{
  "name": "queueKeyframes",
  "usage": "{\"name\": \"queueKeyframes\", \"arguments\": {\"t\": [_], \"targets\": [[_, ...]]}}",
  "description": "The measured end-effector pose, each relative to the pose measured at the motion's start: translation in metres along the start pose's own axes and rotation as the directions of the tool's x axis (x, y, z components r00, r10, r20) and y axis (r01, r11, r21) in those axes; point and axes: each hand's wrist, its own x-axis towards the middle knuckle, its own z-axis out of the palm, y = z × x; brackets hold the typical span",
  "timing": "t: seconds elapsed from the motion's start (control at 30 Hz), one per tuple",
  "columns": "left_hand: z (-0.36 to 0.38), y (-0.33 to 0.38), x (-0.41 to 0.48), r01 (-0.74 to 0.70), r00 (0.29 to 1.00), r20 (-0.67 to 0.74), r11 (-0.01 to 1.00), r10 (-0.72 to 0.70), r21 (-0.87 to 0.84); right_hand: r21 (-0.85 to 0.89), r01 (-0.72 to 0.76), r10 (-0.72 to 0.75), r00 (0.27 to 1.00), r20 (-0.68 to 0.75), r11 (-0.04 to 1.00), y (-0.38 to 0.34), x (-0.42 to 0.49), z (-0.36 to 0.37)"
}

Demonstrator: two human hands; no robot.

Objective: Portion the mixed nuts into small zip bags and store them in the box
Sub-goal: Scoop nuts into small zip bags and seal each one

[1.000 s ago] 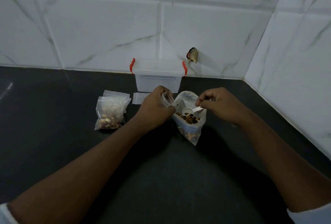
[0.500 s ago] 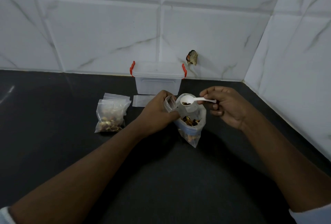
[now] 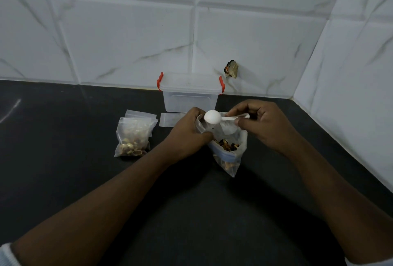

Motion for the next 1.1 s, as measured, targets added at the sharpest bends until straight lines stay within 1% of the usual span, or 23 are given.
{"name": "queueKeyframes", "arguments": {"t": [0.07,0.13,0.23,0.27,0.3,0.37,0.4,0.47,0.53,0.6,0.7,0.77,0.8,0.87,0.93,0.97,1.03,1.1], "targets": [[0.0,0.001,0.0,0.009,1.0,-0.008,1.0,-0.009,-0.004,-0.196,0.014,-0.019,1.0,-0.024,0.981,0.008,0.0,-0.008],[0.0,0.002,-0.001,0.01,1.0,-0.02,1.0,-0.011,-0.015,-0.375,0.019,-0.007,0.999,0.034,0.927,0.013,-0.001,-0.012],[0.001,0.003,-0.001,0.012,0.999,-0.036,1.0,-0.013,-0.017,-0.46,0.047,0.044,0.982,0.186,0.887,0.015,-0.001,-0.007],[0.001,0.003,-0.001,0.014,0.999,-0.039,1.0,-0.014,-0.016,-0.494,0.069,0.043,0.976,0.212,0.867,0.017,-0.001,-0.005],[0.001,0.003,-0.001,0.014,0.999,-0.041,1.0,-0.015,-0.018,-0.53,0.08,0.039,0.977,0.21,0.844,0.02,0.001,-0.005],[0.0,0.002,-0.001,0.015,0.999,-0.044,0.999,-0.017,-0.03,-0.581,0.07,0.023,0.988,0.152,0.811,0.025,0.003,-0.01],[0.0,0.002,0.0,0.016,0.999,-0.045,0.999,-0.018,-0.035,-0.576,0.06,0.009,0.993,0.117,0.815,0.025,0.003,-0.012],[0.001,0.002,0.0,0.022,0.999,-0.048,0.999,-0.024,-0.033,-0.506,0.06,-0.018,0.996,0.088,0.861,0.021,0.001,-0.012],[0.001,0.002,0.0,0.023,0.998,-0.055,0.999,-0.024,-0.029,-0.465,0.094,-0.031,0.99,0.141,0.88,0.016,0.0,-0.006],[0.001,0.003,0.0,0.026,0.998,-0.059,0.999,-0.027,-0.024,-0.512,0.106,-0.008,0.982,0.19,0.853,0.018,0.002,0.0],[0.001,0.004,0.0,0.027,0.997,-0.065,0.999,-0.029,-0.032,-0.594,0.063,0.009,0.993,0.118,0.802,0.024,0.003,-0.005],[0.001,0.004,0.0,0.023,0.998,-0.064,0.999,-0.025,-0.029,-0.565,0.058,-0.017,0.997,0.078,0.823,0.022,0.002,-0.008],[0.001,0.004,0.0,0.022,0.998,-0.063,0.999,-0.024,-0.028,-0.529,0.072,-0.034,0.996,0.082,0.845,0.019,0.002,-0.007],[0.001,0.003,0.0,0.026,0.998,-0.062,0.999,-0.028,-0.033,-0.49,0.115,-0.048,0.988,0.147,0.864,0.016,0.001,-0.003],[0.001,0.003,-0.001,0.03,0.997,-0.066,0.999,-0.032,-0.035,-0.538,0.128,-0.013,0.977,0.212,0.833,0.02,0.002,0.001],[0.001,0.003,-0.001,0.028,0.997,-0.068,0.999,-0.03,-0.036,-0.575,0.11,0.014,0.978,0.208,0.811,0.022,0.003,0.0],[0.001,0.004,-0.001,0.024,0.997,-0.07,0.999,-0.026,-0.04,-0.632,0.07,0.035,0.988,0.153,0.772,0.026,0.004,-0.006],[0.002,0.005,-0.001,0.023,0.997,-0.073,0.999,-0.026,-0.042,-0.624,0.036,0.021,0.996,0.083,0.781,0.026,0.004,-0.012]]}}
